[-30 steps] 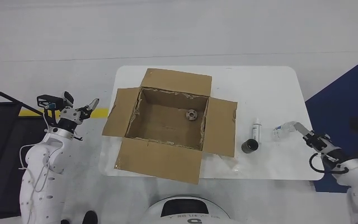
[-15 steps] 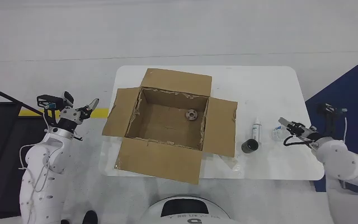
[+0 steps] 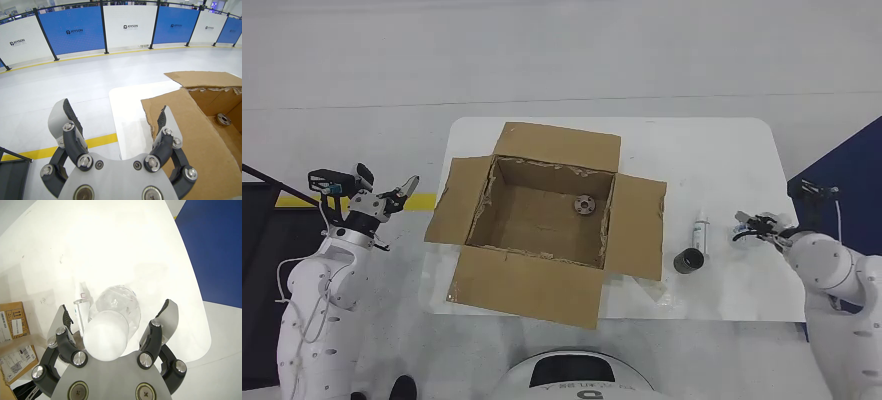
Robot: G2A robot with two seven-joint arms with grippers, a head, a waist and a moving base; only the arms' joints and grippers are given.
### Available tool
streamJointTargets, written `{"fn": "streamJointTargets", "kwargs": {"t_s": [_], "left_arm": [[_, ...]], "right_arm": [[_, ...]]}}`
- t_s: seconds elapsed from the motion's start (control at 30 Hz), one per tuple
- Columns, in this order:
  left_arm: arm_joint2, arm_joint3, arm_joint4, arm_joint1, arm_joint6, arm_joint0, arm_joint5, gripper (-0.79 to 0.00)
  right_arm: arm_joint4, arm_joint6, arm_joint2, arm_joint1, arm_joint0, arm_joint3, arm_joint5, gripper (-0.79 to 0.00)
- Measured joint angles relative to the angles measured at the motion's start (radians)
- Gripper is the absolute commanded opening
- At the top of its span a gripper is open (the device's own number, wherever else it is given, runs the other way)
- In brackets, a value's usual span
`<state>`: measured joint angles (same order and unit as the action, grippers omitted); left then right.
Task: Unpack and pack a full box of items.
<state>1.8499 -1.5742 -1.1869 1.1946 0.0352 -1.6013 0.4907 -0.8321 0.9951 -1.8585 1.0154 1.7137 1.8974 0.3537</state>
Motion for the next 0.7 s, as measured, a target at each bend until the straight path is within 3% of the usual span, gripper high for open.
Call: {"fn": "streamJointTargets", "kwargs": {"t_s": [0.17,0.23,0.53,0.7], "left_arm": [[0.000,0.000,0.000,0.000,0.000,0.000,0.000,0.000],[0.000,0.000,0.000,0.000,0.000,0.000,0.000,0.000],[0.000,0.000,0.000,0.000,0.000,0.000,0.000,0.000],[0.000,0.000,0.000,0.000,0.000,0.000,0.000,0.000]], "right_arm": [[0.015,0.005,-0.012,0.001,-0.007,-0.013,0.001,-0.640],[0.021,0.005,-0.018,0.001,-0.011,-0.019,0.000,-0.785],[0.072,-0.005,-0.035,0.002,-0.030,-0.037,-0.044,-0.785],[0.184,-0.040,-0.083,0.005,-0.020,-0.025,-0.116,-0.785]]}}
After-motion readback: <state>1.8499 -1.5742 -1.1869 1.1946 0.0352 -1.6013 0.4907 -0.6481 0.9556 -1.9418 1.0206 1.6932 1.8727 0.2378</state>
